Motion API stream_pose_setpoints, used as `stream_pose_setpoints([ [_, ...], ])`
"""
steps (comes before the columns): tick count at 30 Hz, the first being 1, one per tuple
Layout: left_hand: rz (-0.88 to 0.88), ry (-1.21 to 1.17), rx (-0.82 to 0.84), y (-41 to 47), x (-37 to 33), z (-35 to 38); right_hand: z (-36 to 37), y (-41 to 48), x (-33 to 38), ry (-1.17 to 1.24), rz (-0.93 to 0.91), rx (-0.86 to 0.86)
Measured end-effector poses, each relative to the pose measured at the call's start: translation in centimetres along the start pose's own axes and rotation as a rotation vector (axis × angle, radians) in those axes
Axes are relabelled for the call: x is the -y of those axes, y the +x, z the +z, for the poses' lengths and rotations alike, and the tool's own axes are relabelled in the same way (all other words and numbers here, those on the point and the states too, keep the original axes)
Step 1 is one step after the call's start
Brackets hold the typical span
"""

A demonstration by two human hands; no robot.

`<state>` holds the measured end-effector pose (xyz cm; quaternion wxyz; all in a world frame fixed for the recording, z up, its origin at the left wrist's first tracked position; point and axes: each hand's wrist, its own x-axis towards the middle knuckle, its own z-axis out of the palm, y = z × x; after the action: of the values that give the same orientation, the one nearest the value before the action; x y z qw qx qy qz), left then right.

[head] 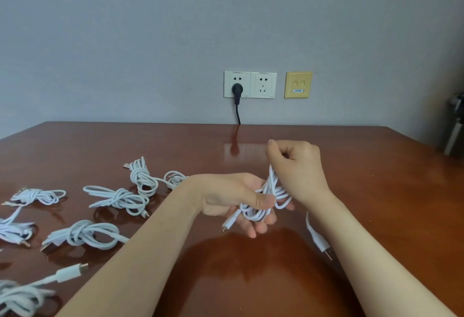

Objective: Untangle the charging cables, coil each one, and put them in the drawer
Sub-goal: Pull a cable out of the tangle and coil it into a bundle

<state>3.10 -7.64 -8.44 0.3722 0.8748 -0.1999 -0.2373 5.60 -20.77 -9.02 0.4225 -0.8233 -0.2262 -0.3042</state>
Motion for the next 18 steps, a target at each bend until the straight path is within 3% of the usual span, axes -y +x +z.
stream_pose_setpoints([
  [3, -0.010, 0.040, -0.024, -0.5, -0.9, 0.3, 0.1, 0.1, -0.1, -0.097, 0.115, -0.024],
  [9, 0.062, 0.242, -0.228, 0.3, -1.3, 1.6, -0.4, 0.1, -0.3, -0.181, 0.343, -0.118],
  [18, 0.029, 0.355, -0.351, 0.4, -2.0, 2.2, -0.4, 0.4, -0.6, -0.040, 0.577, -0.197],
])
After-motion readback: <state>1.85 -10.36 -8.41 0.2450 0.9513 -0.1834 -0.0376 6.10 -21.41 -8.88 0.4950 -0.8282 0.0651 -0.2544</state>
